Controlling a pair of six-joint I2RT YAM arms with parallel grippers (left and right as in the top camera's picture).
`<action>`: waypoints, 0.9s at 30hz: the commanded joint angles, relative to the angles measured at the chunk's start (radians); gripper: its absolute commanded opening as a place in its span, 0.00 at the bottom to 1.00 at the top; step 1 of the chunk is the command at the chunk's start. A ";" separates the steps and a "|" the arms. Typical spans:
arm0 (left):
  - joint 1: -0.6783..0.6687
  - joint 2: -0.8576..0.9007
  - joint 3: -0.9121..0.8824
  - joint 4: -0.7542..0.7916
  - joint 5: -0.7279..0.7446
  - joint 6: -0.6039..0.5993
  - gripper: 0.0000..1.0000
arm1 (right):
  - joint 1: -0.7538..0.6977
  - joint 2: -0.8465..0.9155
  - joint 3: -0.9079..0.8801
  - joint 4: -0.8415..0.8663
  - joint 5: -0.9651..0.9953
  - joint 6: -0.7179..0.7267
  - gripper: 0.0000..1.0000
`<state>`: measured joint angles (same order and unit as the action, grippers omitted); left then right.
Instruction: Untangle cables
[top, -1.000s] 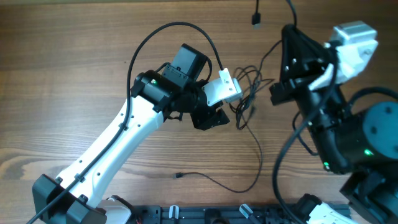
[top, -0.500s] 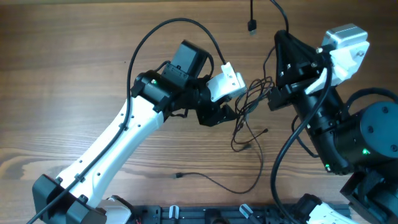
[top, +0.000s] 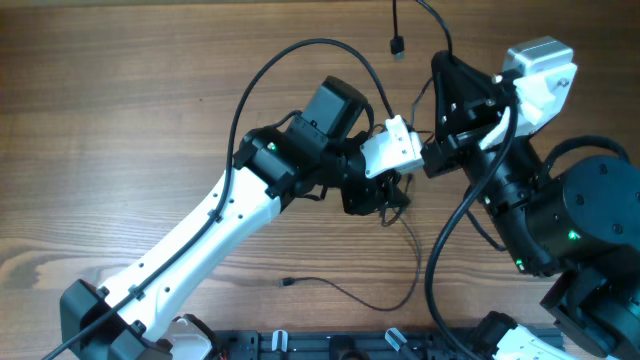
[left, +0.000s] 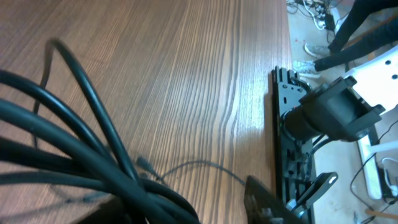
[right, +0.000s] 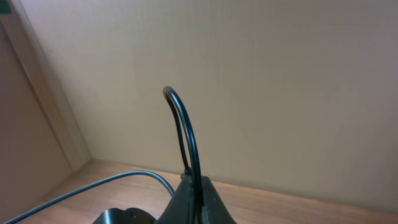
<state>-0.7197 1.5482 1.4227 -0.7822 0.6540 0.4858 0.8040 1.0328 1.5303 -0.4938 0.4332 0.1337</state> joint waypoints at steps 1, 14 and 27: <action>-0.008 0.004 0.008 0.009 0.011 -0.019 0.26 | -0.001 -0.003 0.003 0.002 -0.020 0.000 0.04; 0.000 0.004 0.008 -0.116 -0.220 -0.083 0.04 | -0.001 -0.011 0.003 -0.139 0.481 0.217 0.04; 0.020 -0.100 0.008 -0.068 -0.115 -0.101 0.04 | -0.002 0.032 0.000 -0.584 0.532 0.419 1.00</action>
<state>-0.7040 1.5322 1.4220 -0.9009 0.4549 0.3969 0.8040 1.0344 1.5303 -1.0161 1.0309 0.5076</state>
